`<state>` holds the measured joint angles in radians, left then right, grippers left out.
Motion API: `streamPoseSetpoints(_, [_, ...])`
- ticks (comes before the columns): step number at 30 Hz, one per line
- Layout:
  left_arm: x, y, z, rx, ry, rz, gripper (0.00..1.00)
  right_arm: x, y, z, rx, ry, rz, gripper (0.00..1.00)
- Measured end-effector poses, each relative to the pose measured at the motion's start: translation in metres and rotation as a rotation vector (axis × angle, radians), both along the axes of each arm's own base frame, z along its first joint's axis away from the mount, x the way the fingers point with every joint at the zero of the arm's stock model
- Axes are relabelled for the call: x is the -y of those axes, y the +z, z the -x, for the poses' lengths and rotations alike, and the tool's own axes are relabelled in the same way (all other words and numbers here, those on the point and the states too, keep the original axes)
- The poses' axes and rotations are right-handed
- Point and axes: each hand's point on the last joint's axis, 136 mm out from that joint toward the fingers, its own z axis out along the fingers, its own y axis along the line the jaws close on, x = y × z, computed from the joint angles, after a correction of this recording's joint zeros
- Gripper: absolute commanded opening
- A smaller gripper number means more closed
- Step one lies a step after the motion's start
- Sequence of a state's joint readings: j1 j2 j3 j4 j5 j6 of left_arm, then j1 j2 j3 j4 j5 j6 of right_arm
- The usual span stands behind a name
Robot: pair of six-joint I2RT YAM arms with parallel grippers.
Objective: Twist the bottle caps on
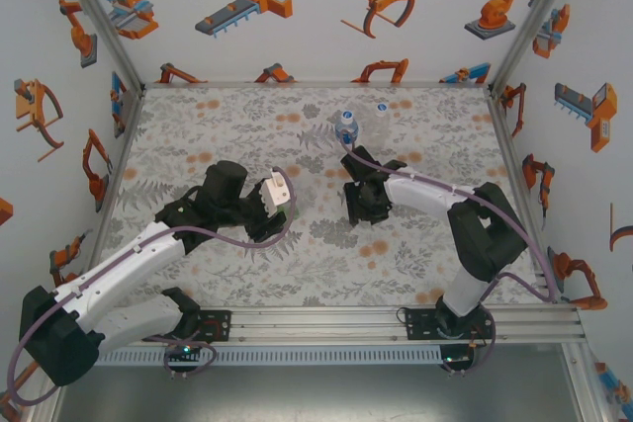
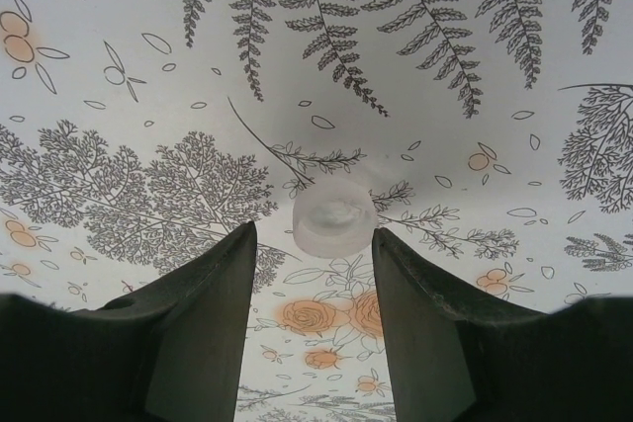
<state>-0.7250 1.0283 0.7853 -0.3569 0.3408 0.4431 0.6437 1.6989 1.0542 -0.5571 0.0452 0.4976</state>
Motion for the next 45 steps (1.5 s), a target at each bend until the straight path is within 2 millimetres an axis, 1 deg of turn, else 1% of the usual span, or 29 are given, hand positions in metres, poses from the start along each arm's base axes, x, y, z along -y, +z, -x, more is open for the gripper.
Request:
streamPoseSetpoints(8, [0.000,0.000,0.000,-0.001,0.000,-0.001,0.28,0.003,-0.008,0.005,-0.013,-0.002,0.004,0.47])
streamPoseSetpoints(12, [0.000,-0.001,0.000,-0.003,0.000,-0.002,0.29,0.002,-0.010,0.005,-0.011,-0.005,-0.004,0.45])
streamPoseSetpoints(14, [0.000,-0.001,0.000,-0.002,0.000,-0.002,0.29,0.001,-0.010,0.004,-0.007,-0.007,-0.013,0.43])
streamPoseSetpoints(19, [0.000,-0.001,0.000,-0.002,0.000,-0.002,0.29,-0.003,-0.011,0.003,-0.003,-0.011,-0.036,0.32])
streamPoseSetpoints(22, [0.000,-0.001,0.000,-0.002,0.000,-0.002,0.29,-0.008,-0.011,0.001,0.003,-0.018,-0.062,0.27])
streamPoseSetpoints(27, [0.000,-0.001,0.000,-0.003,0.000,-0.002,0.29,-0.022,-0.009,-0.002,-0.003,-0.038,-0.175,0.25])
streamPoseSetpoints(31, [0.000,-0.002,0.000,-0.006,0.000,-0.005,0.29,-0.025,-0.009,-0.008,-0.016,-0.089,-0.313,0.25])
streamPoseSetpoints(33, [0.000,-0.003,0.000,-0.008,0.000,-0.006,0.29,-0.022,-0.009,-0.011,-0.024,-0.127,-0.390,0.25])
streamPoseSetpoints(36, [0.000,-0.003,0.000,-0.009,0.000,-0.008,0.29,-0.013,-0.009,-0.015,-0.031,-0.186,-0.480,0.28])
streamPoseSetpoints(38, [0.000,-0.003,0.000,-0.009,0.000,-0.008,0.29,-0.002,-0.008,-0.016,-0.028,-0.225,-0.507,0.34])
streamPoseSetpoints(40, [0.000,-0.003,0.000,-0.009,0.000,-0.008,0.29,0.007,-0.006,-0.018,-0.018,-0.253,-0.512,0.41])
streamPoseSetpoints(41, [0.000,-0.003,0.000,-0.010,0.000,-0.008,0.29,0.012,-0.004,-0.019,-0.010,-0.263,-0.504,0.42])
streamPoseSetpoints(45, [0.000,-0.003,0.000,-0.010,0.000,-0.008,0.29,0.027,-0.003,-0.016,0.010,-0.276,-0.436,0.43])
